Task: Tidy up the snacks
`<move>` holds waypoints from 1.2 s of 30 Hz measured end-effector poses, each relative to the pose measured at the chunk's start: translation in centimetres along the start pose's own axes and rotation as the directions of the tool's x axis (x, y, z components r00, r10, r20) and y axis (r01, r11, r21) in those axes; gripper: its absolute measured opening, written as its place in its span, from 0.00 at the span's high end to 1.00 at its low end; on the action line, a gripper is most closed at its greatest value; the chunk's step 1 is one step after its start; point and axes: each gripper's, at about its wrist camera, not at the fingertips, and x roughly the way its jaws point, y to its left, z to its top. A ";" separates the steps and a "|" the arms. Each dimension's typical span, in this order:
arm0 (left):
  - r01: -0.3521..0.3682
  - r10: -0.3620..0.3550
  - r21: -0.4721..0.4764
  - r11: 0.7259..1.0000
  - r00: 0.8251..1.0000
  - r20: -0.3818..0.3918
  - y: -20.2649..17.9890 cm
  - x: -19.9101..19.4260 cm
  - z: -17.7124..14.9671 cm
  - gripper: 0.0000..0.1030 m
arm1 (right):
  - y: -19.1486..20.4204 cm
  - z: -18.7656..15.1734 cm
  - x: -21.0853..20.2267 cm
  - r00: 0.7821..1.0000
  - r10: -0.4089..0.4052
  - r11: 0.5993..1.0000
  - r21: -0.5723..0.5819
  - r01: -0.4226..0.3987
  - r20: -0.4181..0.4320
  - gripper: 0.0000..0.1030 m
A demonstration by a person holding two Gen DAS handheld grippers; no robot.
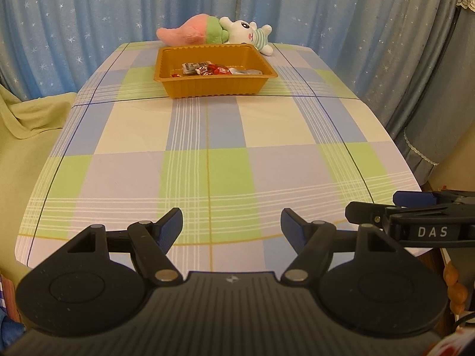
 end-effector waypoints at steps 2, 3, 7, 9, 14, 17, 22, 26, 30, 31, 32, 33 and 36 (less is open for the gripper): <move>-0.003 0.003 0.000 1.000 1.000 -0.003 -0.3 0.0 -0.1 0.31 | -0.3 -0.1 0.0 1.000 0.003 1.000 0.002 -0.003 -0.004 0.07; -0.003 0.003 0.000 1.000 1.000 -0.003 -0.4 0.0 -0.2 0.31 | -0.4 -0.1 0.0 1.000 0.005 1.000 0.002 -0.005 -0.006 0.07; -0.007 0.007 -0.001 1.000 1.000 0.000 -0.9 -0.1 -0.2 0.31 | -0.8 -0.1 -0.1 1.000 0.013 1.000 -0.005 -0.013 -0.006 0.07; -0.010 0.010 0.000 1.000 1.000 0.001 -1.1 -0.1 -0.3 0.31 | -0.8 -0.1 -0.1 1.000 0.016 1.000 -0.009 -0.016 -0.006 0.07; -0.013 0.013 0.003 1.000 1.000 0.004 -1.4 -0.1 -0.3 0.31 | -1.0 -0.1 -0.2 1.000 0.020 1.000 -0.006 -0.020 0.000 0.07; -0.014 0.014 0.003 1.000 1.000 0.004 -1.3 -0.1 -0.4 0.31 | -1.0 -0.1 -0.2 1.000 0.022 1.000 -0.008 -0.022 0.001 0.07; -0.018 0.018 -0.001 1.000 1.000 0.008 -1.4 -0.2 -0.3 0.31 | -1.1 -0.1 -0.2 1.000 0.027 1.000 -0.011 -0.027 0.002 0.07; -0.018 0.018 -0.002 1.000 1.000 0.008 -1.4 -0.2 -0.3 0.31 | -1.1 -0.1 -0.2 1.000 0.027 1.000 -0.011 -0.027 0.002 0.07; -0.017 0.017 -0.001 1.000 1.000 0.008 -1.3 -0.2 -0.3 0.31 | -1.0 -0.2 -0.2 1.000 0.026 1.000 -0.011 -0.026 0.001 0.07; -0.018 0.018 -0.001 1.000 1.000 0.008 -1.3 -0.2 -0.3 0.31 | -1.0 -0.2 -0.2 1.000 0.027 1.000 -0.011 -0.027 0.002 0.07; -0.018 0.018 -0.001 1.000 1.000 0.008 -1.3 -0.2 -0.3 0.31 | -1.0 -0.2 -0.2 1.000 0.028 1.000 -0.011 -0.028 0.002 0.07; -0.018 0.018 -0.001 1.000 1.000 0.008 -1.3 -0.2 -0.3 0.31 | -1.0 -0.2 -0.1 1.000 0.027 1.000 -0.011 -0.027 0.002 0.07; -0.018 0.018 -0.001 1.000 1.000 0.007 -1.3 -0.2 -0.3 0.31 | -1.0 -0.2 -0.1 1.000 0.027 1.000 -0.011 -0.027 0.001 0.07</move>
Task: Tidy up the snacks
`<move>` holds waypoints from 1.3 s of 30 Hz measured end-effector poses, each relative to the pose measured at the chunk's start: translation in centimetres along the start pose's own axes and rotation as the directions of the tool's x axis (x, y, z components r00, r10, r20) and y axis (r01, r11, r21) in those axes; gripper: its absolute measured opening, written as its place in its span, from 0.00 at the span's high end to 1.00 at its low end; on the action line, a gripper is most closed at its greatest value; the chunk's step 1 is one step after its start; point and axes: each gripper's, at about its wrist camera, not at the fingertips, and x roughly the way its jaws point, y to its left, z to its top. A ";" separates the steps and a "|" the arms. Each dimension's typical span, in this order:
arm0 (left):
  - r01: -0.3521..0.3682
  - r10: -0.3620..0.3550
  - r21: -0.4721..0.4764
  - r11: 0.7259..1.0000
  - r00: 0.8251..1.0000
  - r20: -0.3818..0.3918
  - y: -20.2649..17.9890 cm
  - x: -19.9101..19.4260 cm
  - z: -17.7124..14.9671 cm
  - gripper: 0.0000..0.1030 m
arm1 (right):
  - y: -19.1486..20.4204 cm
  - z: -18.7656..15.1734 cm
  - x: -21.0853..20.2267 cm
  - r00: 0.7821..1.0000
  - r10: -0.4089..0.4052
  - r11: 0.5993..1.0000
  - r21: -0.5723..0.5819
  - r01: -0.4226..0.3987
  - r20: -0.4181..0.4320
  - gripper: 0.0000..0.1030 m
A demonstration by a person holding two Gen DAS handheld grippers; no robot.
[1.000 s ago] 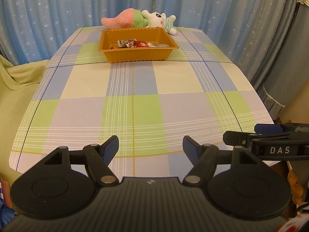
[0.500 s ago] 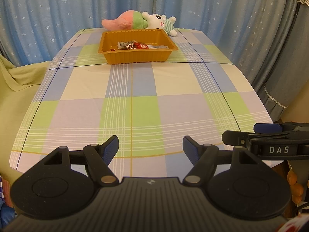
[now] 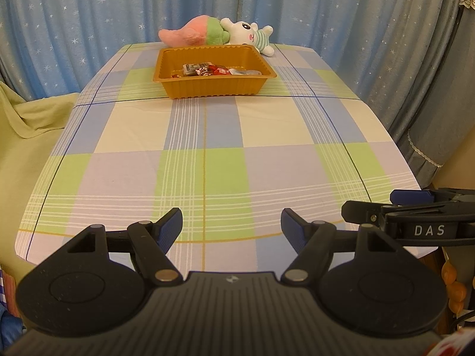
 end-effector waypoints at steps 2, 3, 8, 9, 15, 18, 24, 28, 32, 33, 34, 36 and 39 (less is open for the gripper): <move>0.000 0.000 0.001 1.000 1.000 0.000 0.0 0.0 0.0 0.31 | 0.0 0.0 0.0 1.000 0.000 1.000 0.001 0.000 0.000 0.07; 0.000 0.000 0.001 1.000 1.000 0.000 0.0 0.0 0.0 0.31 | 0.0 0.0 0.0 1.000 0.000 1.000 0.000 0.000 0.000 0.07; 0.000 0.000 0.000 1.000 1.000 -0.001 0.0 0.0 0.0 0.30 | 0.2 -0.1 0.1 1.000 0.001 1.000 -0.001 -0.001 -0.001 0.07; 0.000 0.000 0.000 1.000 1.000 -0.001 0.0 0.0 0.0 0.30 | 0.2 -0.1 0.1 1.000 0.002 1.000 -0.002 -0.002 -0.001 0.07; -0.003 0.003 -0.002 1.000 1.000 -0.001 0.1 0.0 0.0 0.30 | 0.3 -0.1 0.2 1.000 0.004 1.000 -0.003 -0.004 -0.004 0.07; -0.004 0.004 -0.002 1.000 1.000 0.000 0.2 0.0 0.0 0.30 | 0.3 -0.1 0.2 1.000 0.003 1.000 -0.003 -0.004 -0.004 0.07; -0.005 0.005 -0.003 1.000 1.000 -0.001 0.2 -0.1 0.0 0.30 | 0.2 -0.1 0.2 1.000 0.007 1.000 0.000 -0.007 -0.004 0.07; -0.007 0.007 -0.005 1.000 1.000 0.001 0.3 -0.2 0.0 0.30 | 0.0 0.0 0.2 1.000 0.011 1.000 -0.001 -0.011 -0.003 0.07; -0.013 0.013 -0.007 1.000 1.000 0.003 0.0 -0.3 0.1 0.30 | 0.0 0.0 0.2 1.000 0.013 1.000 -0.001 -0.013 -0.002 0.07; -0.014 0.014 -0.007 1.000 1.000 0.004 0.0 -0.3 0.1 0.30 | 0.0 0.0 0.2 1.000 0.014 1.000 -0.002 -0.014 -0.001 0.07; -0.016 0.016 -0.007 1.000 1.000 0.005 -0.1 -0.3 0.1 0.30 | -0.1 0.0 0.1 1.000 0.016 1.000 -0.003 -0.016 -0.001 0.07; -0.018 0.018 -0.008 1.000 1.000 0.006 -0.2 -0.4 0.1 0.30 | 0.0 -0.1 0.1 1.000 0.018 1.000 -0.005 -0.018 0.000 0.07; -0.021 0.021 -0.009 1.000 1.000 0.008 -0.3 -0.5 0.0 0.30 | 0.0 -0.1 0.0 1.000 0.020 1.000 -0.005 -0.020 0.001 0.07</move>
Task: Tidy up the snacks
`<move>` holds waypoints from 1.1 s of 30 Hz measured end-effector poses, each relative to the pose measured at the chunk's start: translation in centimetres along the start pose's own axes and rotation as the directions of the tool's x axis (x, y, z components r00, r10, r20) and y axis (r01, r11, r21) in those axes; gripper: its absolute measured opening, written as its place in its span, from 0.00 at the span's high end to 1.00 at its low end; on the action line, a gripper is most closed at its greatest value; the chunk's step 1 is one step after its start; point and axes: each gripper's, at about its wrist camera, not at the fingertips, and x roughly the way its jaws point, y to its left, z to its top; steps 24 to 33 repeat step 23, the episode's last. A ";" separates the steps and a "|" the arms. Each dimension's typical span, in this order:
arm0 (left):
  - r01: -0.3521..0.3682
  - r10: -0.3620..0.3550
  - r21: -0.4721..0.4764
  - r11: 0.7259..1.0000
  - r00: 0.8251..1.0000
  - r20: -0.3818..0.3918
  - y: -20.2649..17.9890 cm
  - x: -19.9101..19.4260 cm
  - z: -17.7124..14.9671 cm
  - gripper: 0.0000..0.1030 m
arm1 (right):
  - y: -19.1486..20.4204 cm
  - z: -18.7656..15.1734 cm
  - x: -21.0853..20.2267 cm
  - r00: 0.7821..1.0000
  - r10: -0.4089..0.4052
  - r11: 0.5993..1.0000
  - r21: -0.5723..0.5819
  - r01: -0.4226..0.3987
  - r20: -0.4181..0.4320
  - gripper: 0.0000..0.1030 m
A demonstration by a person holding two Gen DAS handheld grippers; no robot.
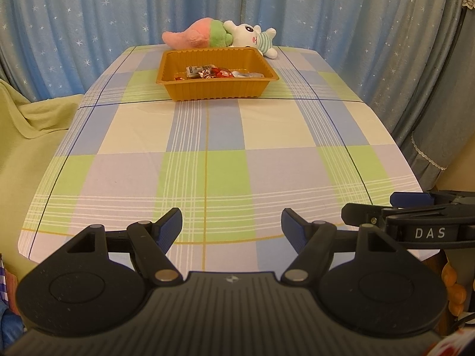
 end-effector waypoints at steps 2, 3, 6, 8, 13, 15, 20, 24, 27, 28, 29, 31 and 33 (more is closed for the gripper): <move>0.000 0.000 -0.001 1.000 1.000 -0.001 0.0 0.0 0.0 0.30 | -0.1 0.0 0.0 1.000 0.000 1.000 0.000 0.000 0.000 0.07; -0.001 0.001 -0.002 1.000 1.000 -0.001 0.0 -0.1 -0.1 0.30 | 0.0 0.0 0.0 1.000 0.000 1.000 0.000 0.000 0.000 0.07; -0.003 0.003 -0.005 1.000 1.000 0.001 -0.2 -0.2 -0.1 0.30 | 0.0 0.0 0.0 1.000 0.000 1.000 -0.002 0.000 0.000 0.07; -0.003 0.003 -0.005 1.000 1.000 0.000 -0.2 -0.2 -0.1 0.30 | -0.1 0.0 -0.1 1.000 0.002 1.000 -0.002 -0.002 0.000 0.07; -0.006 0.006 -0.006 1.000 1.000 0.002 -0.4 -0.2 -0.1 0.30 | -0.3 0.0 -0.3 1.000 0.005 1.000 -0.005 -0.005 0.000 0.07; -0.007 0.007 -0.005 1.000 1.000 0.002 -0.4 -0.2 -0.1 0.30 | -0.2 0.0 -0.3 1.000 0.007 1.000 -0.004 -0.007 0.001 0.07; -0.015 0.015 -0.004 1.000 1.000 0.006 -0.5 -0.2 -0.1 0.29 | -0.3 0.0 -0.3 1.000 0.009 1.000 -0.003 -0.009 0.000 0.07; -0.028 0.028 -0.003 1.000 1.000 0.007 -0.6 -0.1 -0.1 0.22 | -0.4 0.2 -0.2 1.000 0.013 1.000 -0.001 -0.013 -0.003 0.07; -0.028 0.028 -0.003 1.000 1.000 0.007 -0.6 -0.1 -0.1 0.22 | -0.4 0.2 -0.2 1.000 0.013 1.000 -0.001 -0.013 -0.003 0.07; -0.028 0.028 -0.003 1.000 1.000 0.007 -0.6 -0.1 -0.1 0.22 | -0.4 0.2 -0.2 1.000 0.013 1.000 -0.001 -0.013 -0.003 0.07; -0.028 0.028 -0.003 1.000 1.000 0.007 -0.6 -0.1 -0.1 0.22 | -0.4 0.2 -0.2 1.000 0.013 1.000 -0.001 -0.013 -0.003 0.07; -0.028 0.028 -0.003 1.000 1.000 0.007 -0.6 -0.1 -0.1 0.22 | -0.4 0.2 -0.2 1.000 0.013 1.000 -0.001 -0.013 -0.003 0.07; -0.028 0.028 -0.003 1.000 1.000 0.007 -0.6 -0.1 -0.1 0.22 | -0.4 0.2 -0.2 1.000 0.013 1.000 -0.001 -0.013 -0.003 0.07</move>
